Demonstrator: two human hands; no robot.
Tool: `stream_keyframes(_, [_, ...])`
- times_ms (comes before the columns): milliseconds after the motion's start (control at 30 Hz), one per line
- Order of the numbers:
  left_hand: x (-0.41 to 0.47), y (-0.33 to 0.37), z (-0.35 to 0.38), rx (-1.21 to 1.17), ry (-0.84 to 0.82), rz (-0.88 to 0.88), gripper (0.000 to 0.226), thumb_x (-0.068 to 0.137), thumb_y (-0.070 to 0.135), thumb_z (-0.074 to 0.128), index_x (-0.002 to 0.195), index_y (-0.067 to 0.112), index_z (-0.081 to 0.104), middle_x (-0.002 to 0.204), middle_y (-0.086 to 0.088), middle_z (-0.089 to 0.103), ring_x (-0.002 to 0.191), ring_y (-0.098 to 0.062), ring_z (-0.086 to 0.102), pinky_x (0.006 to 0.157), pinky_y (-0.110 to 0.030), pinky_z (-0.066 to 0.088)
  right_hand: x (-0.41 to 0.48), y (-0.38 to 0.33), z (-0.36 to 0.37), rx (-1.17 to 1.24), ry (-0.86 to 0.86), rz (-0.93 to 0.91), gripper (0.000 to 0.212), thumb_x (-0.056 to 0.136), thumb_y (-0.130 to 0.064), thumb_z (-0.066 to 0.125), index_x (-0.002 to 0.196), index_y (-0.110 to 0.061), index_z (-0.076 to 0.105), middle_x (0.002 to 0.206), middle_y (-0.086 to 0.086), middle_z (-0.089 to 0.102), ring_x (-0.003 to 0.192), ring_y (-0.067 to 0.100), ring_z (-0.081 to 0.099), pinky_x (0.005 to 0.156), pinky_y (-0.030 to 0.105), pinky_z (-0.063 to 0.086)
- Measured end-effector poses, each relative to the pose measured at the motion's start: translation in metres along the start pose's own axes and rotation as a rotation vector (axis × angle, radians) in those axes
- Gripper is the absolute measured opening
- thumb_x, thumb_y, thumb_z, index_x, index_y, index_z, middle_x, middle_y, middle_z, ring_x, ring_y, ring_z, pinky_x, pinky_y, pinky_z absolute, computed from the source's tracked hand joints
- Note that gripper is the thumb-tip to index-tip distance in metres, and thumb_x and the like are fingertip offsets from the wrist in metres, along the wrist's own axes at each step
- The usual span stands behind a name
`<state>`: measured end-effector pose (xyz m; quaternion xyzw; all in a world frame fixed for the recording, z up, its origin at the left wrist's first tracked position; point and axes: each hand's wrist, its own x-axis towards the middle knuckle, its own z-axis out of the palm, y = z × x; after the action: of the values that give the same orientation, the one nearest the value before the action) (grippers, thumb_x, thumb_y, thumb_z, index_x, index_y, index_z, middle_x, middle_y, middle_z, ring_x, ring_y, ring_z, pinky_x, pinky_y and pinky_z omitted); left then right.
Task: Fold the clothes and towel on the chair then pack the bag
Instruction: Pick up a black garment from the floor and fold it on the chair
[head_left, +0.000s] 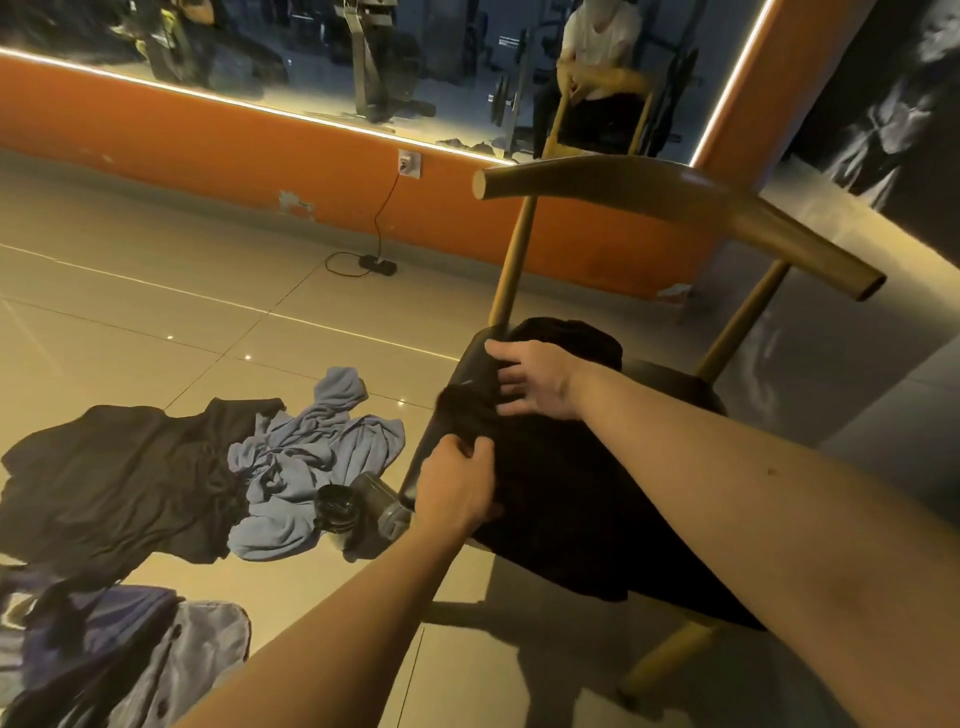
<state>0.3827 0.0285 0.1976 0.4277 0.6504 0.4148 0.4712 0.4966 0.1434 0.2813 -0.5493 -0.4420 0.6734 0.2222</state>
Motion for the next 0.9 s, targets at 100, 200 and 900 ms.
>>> stream_keyframes(100, [0.007,0.008,-0.009,-0.137,-0.028,-0.103,0.039,0.103,0.054,0.047,0.11,0.017,0.055,0.091,-0.015,0.073,0.068,-0.026,0.074,0.053,-0.029,0.056,-0.008,0.0,0.0,0.138,0.005,-0.09,0.045,0.104,-0.019,0.052,0.146,-0.004,0.042,0.138,0.024,0.056,0.125,0.037,0.058,0.087,0.045,0.061])
stream_keyframes(200, [0.012,0.006,-0.018,-0.07,0.013,-0.139,0.03,0.105,0.034,0.053,0.107,0.005,0.061,0.08,-0.013,0.074,0.064,-0.024,0.074,0.07,-0.041,0.063,-0.016,0.018,-0.013,-0.13,0.338,-0.283,0.027,0.105,-0.013,0.05,0.129,-0.005,0.058,0.115,0.014,0.07,0.098,0.02,0.072,0.074,0.03,0.062])
stream_keyframes(900, [0.048,-0.009,-0.035,1.46,-0.627,0.822,0.113,0.077,0.073,0.07,0.162,0.034,0.005,0.17,0.004,0.006,0.157,-0.026,0.002,0.127,-0.047,0.004,-0.119,0.171,-0.106,-1.465,0.002,-0.564,0.092,0.087,-0.031,0.062,0.161,-0.037,0.008,0.166,-0.021,-0.013,0.15,0.0,-0.023,0.12,0.03,-0.015])
